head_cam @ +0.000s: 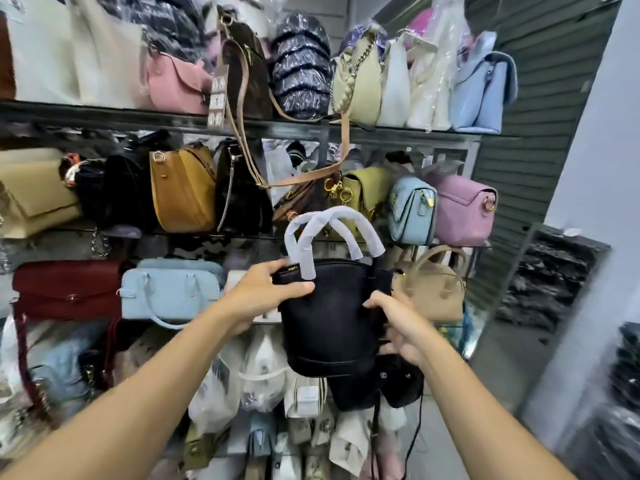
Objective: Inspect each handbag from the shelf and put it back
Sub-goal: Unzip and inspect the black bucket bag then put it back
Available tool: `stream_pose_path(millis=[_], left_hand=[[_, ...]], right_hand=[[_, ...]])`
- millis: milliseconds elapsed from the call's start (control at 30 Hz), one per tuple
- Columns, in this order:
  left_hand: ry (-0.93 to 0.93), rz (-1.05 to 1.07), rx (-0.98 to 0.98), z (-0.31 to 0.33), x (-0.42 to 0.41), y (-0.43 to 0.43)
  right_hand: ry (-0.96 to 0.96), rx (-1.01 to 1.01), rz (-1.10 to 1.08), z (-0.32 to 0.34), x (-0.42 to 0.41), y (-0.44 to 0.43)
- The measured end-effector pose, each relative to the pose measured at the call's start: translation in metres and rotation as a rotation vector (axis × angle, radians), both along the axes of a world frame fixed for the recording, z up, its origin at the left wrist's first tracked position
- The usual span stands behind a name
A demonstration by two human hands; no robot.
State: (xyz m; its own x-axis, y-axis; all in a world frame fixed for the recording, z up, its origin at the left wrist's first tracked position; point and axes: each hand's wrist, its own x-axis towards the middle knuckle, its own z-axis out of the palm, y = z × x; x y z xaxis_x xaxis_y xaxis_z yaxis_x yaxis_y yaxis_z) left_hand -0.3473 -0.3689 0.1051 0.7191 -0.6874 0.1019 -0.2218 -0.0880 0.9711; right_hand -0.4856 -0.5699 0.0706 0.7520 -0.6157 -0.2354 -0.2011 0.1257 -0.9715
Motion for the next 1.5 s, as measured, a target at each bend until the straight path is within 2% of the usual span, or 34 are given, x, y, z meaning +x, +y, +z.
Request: stream_pose_path(millis=[200,567,833,1000,1167,1267,1367,1433,1500], left_hand=[[0.001,0.036,0.06,-0.026,0.018,-0.048],[0.071,0.151,0.23,-0.033,0.055,-0.107],[-0.003,0.049,0.24,-0.049,0.076,-0.123],[-0.178,0.064,0.293,-0.05,0.09,-0.132],[-0.156,0.102,0.27,-0.043,0.101,-0.139],[-0.127,-0.023,0.348,-0.031,0.104,-0.134],[-0.093,-0.264,0.481,-0.032,0.109,-0.122],[-0.169,-0.357,0.562,-0.035,0.112,-0.116],[-0.322,-0.466,0.617,-0.037,0.113,-0.113]], right_hand=[[0.211,0.017,0.1,-0.016,-0.005,-0.036],[0.357,-0.096,0.283,-0.029,0.038,-0.11],[0.24,-0.103,0.364,-0.052,0.067,-0.152],[0.142,-0.051,0.244,-0.062,0.081,-0.157],[0.077,-0.073,0.127,-0.054,0.095,-0.15],[0.109,-0.157,0.184,-0.048,0.091,-0.151],[0.241,-0.179,0.385,-0.052,0.082,-0.152],[0.33,-0.162,0.457,-0.061,0.079,-0.152],[0.345,-0.151,0.469,-0.07,0.078,-0.148]])
